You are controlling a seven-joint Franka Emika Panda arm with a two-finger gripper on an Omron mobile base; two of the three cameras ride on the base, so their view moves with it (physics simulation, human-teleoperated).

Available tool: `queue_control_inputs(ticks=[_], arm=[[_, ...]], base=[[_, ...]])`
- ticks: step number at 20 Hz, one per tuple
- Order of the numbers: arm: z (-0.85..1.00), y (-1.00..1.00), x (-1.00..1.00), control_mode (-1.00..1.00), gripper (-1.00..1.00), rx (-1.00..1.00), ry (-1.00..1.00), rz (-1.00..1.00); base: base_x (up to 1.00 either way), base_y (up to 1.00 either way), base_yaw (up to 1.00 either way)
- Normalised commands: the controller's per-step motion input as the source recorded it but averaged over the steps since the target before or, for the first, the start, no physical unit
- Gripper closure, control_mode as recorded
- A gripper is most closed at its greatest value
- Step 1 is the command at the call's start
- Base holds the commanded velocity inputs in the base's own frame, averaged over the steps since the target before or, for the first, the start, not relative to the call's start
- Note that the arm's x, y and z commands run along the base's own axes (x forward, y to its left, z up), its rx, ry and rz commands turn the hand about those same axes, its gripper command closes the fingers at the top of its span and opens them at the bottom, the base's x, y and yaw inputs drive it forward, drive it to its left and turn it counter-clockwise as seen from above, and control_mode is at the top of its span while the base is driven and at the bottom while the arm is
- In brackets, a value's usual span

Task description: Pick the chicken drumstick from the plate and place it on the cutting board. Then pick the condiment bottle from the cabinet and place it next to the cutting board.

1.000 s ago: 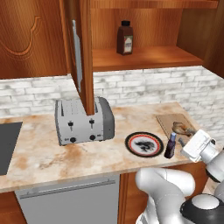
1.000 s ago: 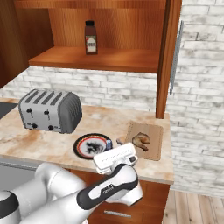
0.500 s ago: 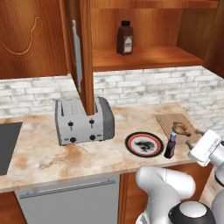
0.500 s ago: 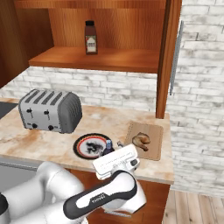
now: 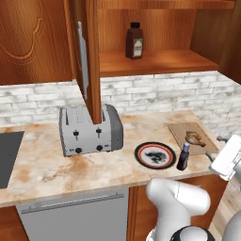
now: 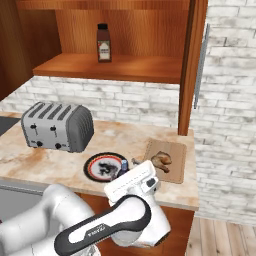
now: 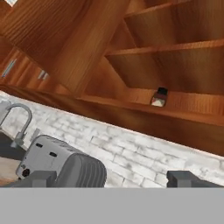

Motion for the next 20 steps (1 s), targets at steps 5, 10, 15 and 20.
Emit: queue_control_inputs(ticks=[5, 10, 15, 20], arm=[[0.04, 0.0, -0.47, -1.0, -1.0, -0.31, -0.17, -0.06], [0.22, 0.0, -0.5, -1.0, -1.0, -0.44, -0.18, -0.08], [0.23, 0.01, -0.47, -1.0, -1.0, -0.6, -0.23, -0.09], [0.22, 0.07, -0.48, -1.0, -1.0, -0.68, -0.2, -0.12]], base=[[0.0, 0.0, 0.0], [0.0, 0.0, 0.0], [0.0, 0.0, 0.0], [0.0, 0.0, 0.0]])
